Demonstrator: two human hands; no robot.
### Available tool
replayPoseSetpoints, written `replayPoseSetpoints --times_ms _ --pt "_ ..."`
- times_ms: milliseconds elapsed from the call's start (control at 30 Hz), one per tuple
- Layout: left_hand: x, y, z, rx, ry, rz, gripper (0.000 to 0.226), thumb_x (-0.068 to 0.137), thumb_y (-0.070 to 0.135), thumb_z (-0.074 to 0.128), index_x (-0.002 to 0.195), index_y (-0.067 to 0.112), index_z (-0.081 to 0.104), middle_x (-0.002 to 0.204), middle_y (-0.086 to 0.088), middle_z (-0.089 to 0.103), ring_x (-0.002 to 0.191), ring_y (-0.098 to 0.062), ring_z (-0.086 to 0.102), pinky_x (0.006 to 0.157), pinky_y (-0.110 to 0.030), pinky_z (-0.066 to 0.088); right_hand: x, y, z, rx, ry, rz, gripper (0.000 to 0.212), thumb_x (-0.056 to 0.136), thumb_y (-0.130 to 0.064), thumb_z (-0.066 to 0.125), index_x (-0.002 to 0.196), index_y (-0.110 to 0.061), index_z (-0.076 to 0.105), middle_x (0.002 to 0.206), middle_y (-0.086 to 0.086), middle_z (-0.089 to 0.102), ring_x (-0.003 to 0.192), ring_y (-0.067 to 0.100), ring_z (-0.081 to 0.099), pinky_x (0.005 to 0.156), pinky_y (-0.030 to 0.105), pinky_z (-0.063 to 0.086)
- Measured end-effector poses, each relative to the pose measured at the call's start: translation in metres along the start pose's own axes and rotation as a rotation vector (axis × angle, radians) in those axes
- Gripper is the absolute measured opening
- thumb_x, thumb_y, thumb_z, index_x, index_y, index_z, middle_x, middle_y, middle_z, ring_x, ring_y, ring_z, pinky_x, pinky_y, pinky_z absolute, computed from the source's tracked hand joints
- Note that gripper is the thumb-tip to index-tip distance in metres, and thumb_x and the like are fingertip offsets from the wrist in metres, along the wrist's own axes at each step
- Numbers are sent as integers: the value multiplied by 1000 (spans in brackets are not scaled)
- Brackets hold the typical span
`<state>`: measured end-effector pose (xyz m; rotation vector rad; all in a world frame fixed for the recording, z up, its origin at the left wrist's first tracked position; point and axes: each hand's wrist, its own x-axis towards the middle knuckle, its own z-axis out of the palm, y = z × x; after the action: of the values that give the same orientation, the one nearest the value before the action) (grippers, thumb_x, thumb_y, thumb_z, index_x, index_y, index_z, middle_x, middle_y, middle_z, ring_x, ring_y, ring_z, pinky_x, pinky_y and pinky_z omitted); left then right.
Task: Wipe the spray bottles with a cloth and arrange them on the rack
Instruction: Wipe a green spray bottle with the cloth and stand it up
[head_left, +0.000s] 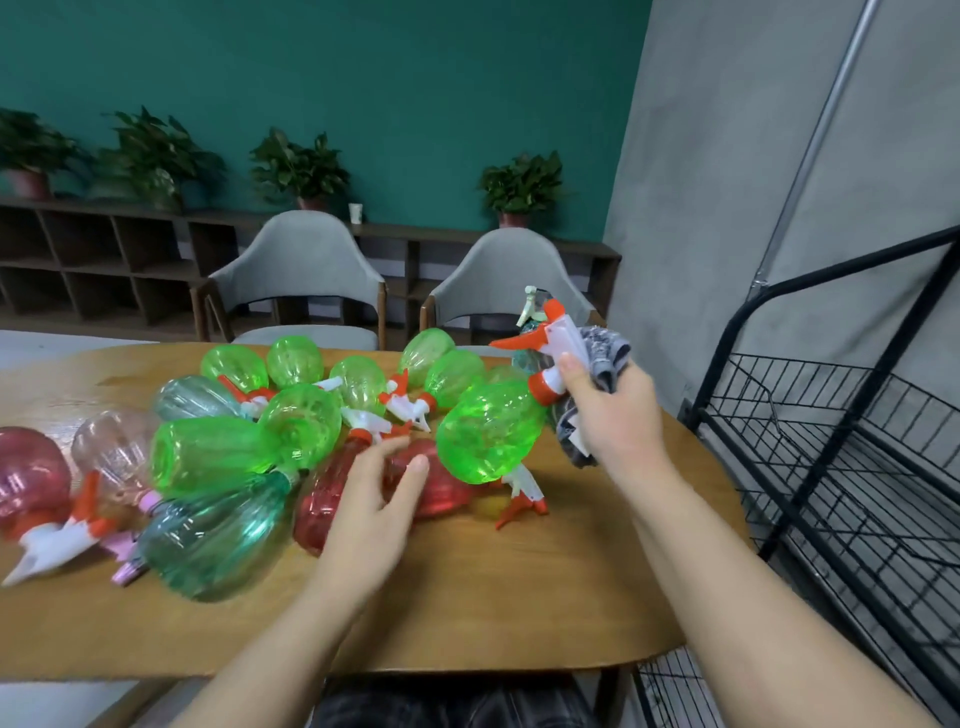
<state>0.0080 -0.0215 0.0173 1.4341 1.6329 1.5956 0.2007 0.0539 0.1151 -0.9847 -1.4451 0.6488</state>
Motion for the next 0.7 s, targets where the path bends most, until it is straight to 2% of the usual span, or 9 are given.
replayPoseSetpoints --times_ms 33,133,200,267,333,400,467,600,700 --pt "-5 -5 6 -82 -22 -68 48 88 48 53 129 22 53 129 2 57 117 -13 55 103 -37 45 -2 0 -3 21 -10 10 2 92 -18 63 93 -19 61 75 -18 58 68 -11 52 59 0 38" --pt "-9 -7 20 -433 -137 -415 65 82 62 50 138 29 46 131 1 58 103 -22 68 70 -40 57 -7 2 -4 98 -58 63 7 91 -16 63 96 -21 63 79 -19 61 65 -15 56 60 1 40" --pt "-11 -10 24 -650 -277 -542 69 80 74 50 140 39 43 132 4 59 97 -29 72 63 -39 58 -15 5 -2 141 -86 107 8 91 -15 63 90 -23 64 80 -16 64 65 -13 59 62 5 44" --pt "-16 -17 25 -785 -359 -573 77 76 77 54 142 39 40 135 -2 60 97 -32 72 59 -35 58 -22 12 2 146 -109 144 10 91 -15 63 89 -25 65 85 -11 68 77 -1 65 74 17 50" --pt "-21 -23 26 -868 -371 -608 85 68 66 67 142 33 42 130 -10 63 87 -32 72 58 -33 59 -28 20 5 153 -122 198 7 91 -18 64 94 -24 67 92 -5 71 90 13 67 85 31 52" --pt "-25 -30 30 -979 -382 -611 108 47 53 90 141 26 44 129 -13 63 84 -30 72 61 -35 60 -32 28 10 200 -89 267 7 90 -22 66 96 -20 68 97 1 73 96 20 68 91 42 53" --pt "-29 -33 37 -1074 -379 -634 126 28 48 98 139 22 45 132 -16 61 86 -33 72 61 -36 59 -33 33 14 289 10 350 19 88 -26 68 101 -13 67 100 7 73 97 25 68 93 49 52" --pt "-33 -35 52 -1148 -360 -628 131 28 52 97 142 19 42 134 -21 58 84 -41 70 60 -36 59 -41 38 25 642 142 629 53 78 -33 76 114 1 58 104 15 70 93 29 69 87 45 55" --pt "-33 -35 58 -1182 -298 -613 131 31 58 95 144 19 40 134 -19 59 92 -36 71 64 -39 59 -57 48 35 690 234 711 40 85 -8 68 119 10 55 96 19 67 78 30 65 72 39 54"
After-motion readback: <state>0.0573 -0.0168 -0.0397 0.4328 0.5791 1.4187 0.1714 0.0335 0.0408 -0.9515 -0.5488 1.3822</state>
